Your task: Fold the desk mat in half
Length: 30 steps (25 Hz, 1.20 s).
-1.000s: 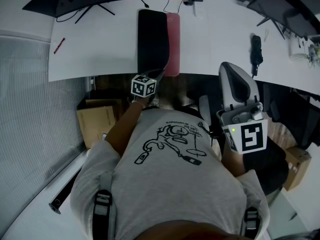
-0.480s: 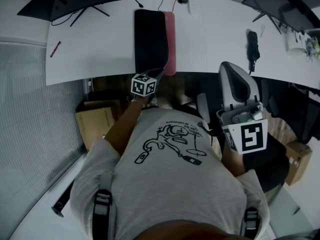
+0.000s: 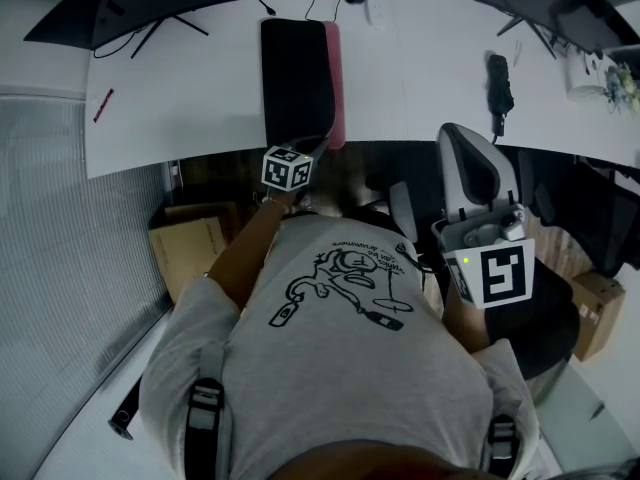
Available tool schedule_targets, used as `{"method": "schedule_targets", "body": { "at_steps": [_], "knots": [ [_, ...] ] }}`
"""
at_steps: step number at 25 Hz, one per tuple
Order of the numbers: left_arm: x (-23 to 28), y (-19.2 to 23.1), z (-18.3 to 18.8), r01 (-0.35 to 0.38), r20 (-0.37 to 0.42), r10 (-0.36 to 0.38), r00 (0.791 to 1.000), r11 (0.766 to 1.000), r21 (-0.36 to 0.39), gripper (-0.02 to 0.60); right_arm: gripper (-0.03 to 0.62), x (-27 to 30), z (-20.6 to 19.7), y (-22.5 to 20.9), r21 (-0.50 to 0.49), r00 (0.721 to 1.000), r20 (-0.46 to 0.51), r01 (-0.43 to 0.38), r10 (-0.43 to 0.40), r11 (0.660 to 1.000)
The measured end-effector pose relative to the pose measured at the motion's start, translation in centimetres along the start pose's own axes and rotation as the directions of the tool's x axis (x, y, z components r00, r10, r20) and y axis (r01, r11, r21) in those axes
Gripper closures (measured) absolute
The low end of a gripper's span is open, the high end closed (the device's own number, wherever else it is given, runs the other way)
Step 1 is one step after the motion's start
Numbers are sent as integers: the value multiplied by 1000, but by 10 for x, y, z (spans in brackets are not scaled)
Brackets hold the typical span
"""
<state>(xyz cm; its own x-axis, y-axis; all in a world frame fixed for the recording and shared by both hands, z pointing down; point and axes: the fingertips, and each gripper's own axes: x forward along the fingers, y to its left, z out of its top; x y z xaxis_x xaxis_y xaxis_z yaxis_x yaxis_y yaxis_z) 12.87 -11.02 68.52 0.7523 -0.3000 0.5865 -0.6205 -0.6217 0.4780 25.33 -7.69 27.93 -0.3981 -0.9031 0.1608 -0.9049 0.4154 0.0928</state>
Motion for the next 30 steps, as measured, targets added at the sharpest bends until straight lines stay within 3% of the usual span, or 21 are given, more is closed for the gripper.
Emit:
{"method": "schedule_targets", "body": {
  "at_steps": [30],
  "knots": [
    [36, -3, -25, 24, -104, -19, 994, 999, 48, 549, 588, -14, -6, -11, -5, 998, -36, 58, -58, 998]
  ]
}}
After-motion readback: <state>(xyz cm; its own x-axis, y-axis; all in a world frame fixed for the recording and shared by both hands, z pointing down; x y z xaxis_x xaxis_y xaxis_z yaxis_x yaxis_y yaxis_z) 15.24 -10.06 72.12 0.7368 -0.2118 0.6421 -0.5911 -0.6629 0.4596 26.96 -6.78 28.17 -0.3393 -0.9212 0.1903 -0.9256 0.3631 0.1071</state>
